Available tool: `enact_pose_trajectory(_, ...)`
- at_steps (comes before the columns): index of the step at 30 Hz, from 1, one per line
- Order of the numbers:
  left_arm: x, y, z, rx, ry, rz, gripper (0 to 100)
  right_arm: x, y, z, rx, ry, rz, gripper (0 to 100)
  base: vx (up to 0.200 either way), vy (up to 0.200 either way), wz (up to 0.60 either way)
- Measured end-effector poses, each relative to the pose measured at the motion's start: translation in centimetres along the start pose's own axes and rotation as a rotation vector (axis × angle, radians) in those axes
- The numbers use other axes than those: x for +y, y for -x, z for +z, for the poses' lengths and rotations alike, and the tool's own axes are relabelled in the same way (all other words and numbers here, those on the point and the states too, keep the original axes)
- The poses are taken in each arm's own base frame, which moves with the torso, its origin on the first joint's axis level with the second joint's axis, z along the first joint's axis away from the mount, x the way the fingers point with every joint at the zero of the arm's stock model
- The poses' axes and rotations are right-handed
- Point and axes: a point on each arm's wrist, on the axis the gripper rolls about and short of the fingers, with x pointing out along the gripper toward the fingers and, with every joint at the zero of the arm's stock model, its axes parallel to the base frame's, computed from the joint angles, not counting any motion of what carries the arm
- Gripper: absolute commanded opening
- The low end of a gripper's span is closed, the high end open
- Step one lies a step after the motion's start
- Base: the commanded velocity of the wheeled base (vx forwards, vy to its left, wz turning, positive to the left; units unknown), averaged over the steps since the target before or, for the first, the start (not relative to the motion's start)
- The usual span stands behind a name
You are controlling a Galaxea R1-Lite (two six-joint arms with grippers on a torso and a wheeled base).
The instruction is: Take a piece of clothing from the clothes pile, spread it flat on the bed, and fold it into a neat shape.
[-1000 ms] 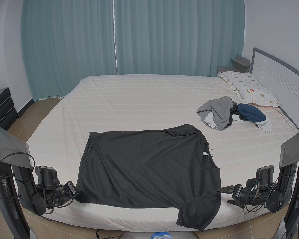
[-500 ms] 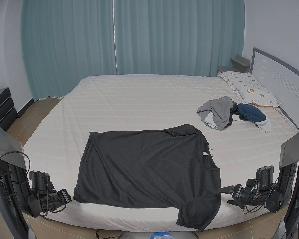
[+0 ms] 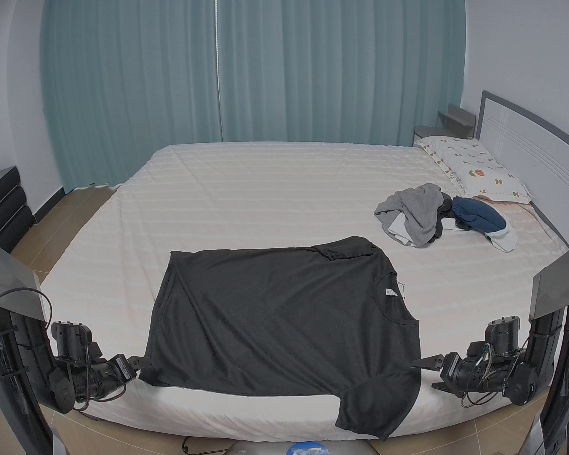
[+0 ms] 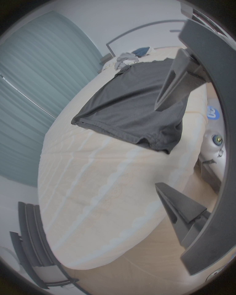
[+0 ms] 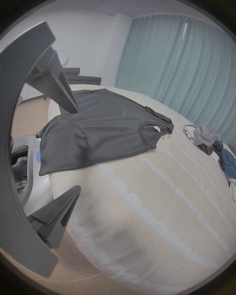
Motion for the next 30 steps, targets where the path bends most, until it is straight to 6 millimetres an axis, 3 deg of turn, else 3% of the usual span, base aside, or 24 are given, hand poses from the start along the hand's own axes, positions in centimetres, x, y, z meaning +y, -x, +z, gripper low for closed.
enact_pose_trajectory(7,-1.4,-0.8,-0.3,0.028,0.042,-0.060,100,0.0,-0.2,-0.3,0.016,0.005,-0.002,100,0.000,0.000,0.00)
enact_pose_trajectory(13,-1.5,-1.7,-0.3,0.036,0.032,-0.051,100,0.1,-0.3,-0.4,0.021,0.007,-0.003,100,0.000,0.000,0.00)
enact_pose_trajectory(14,-1.4,-1.8,-0.4,0.037,0.032,-0.047,0,0.0,-0.3,-0.4,0.021,0.007,-0.004,100,0.000,0.000,0.00)
enact_pose_trajectory(30,0.2,-1.1,-1.5,0.016,-0.086,0.133,0,-0.1,-0.2,-0.6,0.029,0.025,-0.012,100,0.000,0.000,0.00)
